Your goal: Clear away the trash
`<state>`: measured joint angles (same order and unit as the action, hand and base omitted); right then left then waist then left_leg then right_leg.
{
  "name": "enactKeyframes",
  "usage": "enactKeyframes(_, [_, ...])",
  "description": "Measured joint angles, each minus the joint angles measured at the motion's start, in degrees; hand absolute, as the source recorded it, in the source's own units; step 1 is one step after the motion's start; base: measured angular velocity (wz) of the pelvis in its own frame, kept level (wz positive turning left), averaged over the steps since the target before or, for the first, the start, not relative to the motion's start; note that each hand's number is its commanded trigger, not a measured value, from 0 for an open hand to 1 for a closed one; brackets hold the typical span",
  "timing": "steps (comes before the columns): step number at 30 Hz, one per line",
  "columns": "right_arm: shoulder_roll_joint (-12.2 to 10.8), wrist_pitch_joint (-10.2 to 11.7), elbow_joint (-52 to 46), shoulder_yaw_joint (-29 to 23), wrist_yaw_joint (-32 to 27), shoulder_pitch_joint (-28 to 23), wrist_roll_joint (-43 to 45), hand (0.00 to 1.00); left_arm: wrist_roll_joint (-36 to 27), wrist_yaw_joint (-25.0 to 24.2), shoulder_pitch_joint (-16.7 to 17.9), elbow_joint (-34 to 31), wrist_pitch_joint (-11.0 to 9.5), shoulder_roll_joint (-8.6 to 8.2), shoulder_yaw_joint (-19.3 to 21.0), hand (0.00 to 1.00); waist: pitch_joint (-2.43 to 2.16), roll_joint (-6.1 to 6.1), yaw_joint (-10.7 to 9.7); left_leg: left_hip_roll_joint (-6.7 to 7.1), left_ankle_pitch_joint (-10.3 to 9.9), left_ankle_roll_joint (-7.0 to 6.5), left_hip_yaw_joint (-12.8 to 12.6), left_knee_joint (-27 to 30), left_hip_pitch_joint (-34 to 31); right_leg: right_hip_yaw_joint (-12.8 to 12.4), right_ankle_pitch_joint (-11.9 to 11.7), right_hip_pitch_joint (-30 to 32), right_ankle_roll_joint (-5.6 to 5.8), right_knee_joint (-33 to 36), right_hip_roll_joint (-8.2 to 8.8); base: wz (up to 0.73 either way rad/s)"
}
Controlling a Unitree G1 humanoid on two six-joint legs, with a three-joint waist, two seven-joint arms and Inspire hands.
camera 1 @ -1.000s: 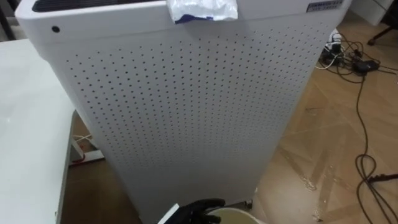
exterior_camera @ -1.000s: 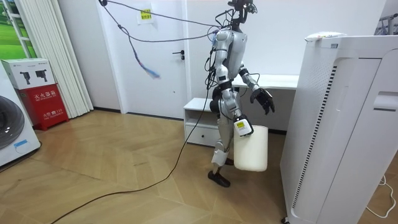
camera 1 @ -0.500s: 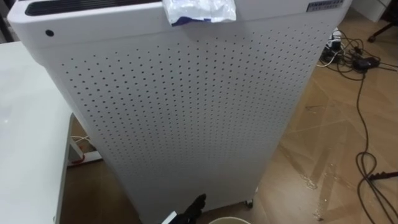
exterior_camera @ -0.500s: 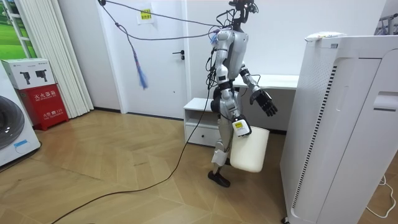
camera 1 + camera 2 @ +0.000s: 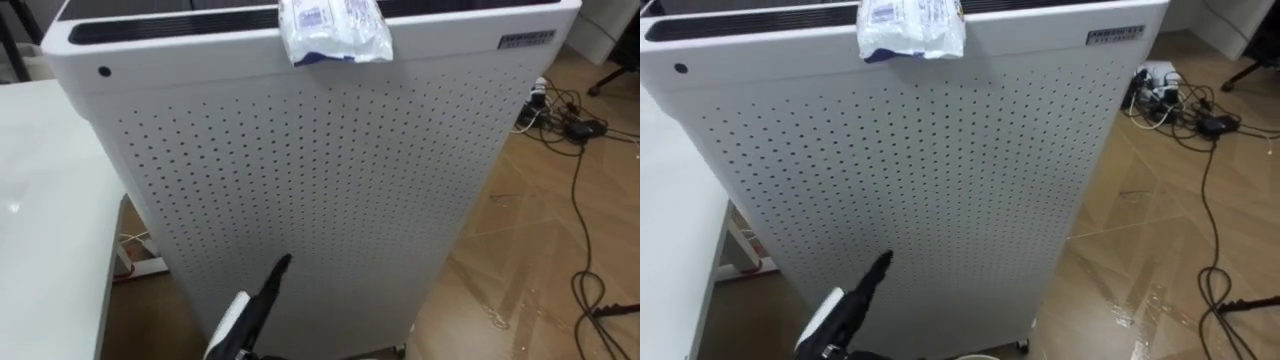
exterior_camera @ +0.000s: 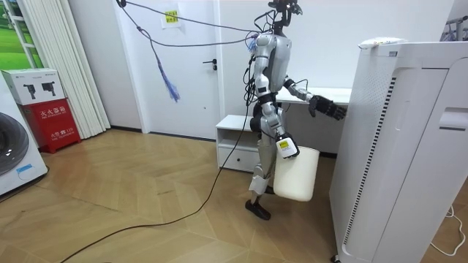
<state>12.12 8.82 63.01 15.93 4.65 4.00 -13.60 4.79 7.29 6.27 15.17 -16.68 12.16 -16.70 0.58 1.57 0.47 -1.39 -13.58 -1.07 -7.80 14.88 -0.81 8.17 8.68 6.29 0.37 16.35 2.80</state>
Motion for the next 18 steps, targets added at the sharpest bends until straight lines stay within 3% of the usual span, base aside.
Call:
enactKeyframes(6, [0.2, 1.7, 0.0, -2.1, -0.8, -1.1, 0.1, 1.0, 2.9, 8.1, 1.1, -7.8, -2.8, 0.23, 5.5, 0.0, -0.15, 0.14, 1.7, -0.04, 0.0, 0.01, 0.6, -0.4, 1.1, 0.5, -0.1, -1.6, 0.12, -0.8, -0.05, 0.05])
enactKeyframes(16, [-0.7, 2.0, 0.7, -1.9, -2.0, -2.5, 0.0, 1.0, 10.5, 20.7, 1.1, -15.2, -4.8, 0.66, 5.6, 0.0, -0.09, 0.24, 2.2, 0.03, 0.0, 0.01, 2.7, -0.6, 1.8, 1.6, -0.2, -3.4, 0.17, -2.0, -0.12, 0.06])
enactKeyframes(18, [-0.7, 2.0, 1.4, -1.8, -2.0, -2.7, 0.0, 1.0, 11.3, 22.8, 1.1, -17.6, -6.2, 0.7, 5.7, 0.0, -0.05, 0.23, 2.4, 0.03, 0.0, 0.04, 2.7, -1.0, 2.5, 1.5, -0.2, -3.8, 0.17, -2.0, -0.16, -0.06])
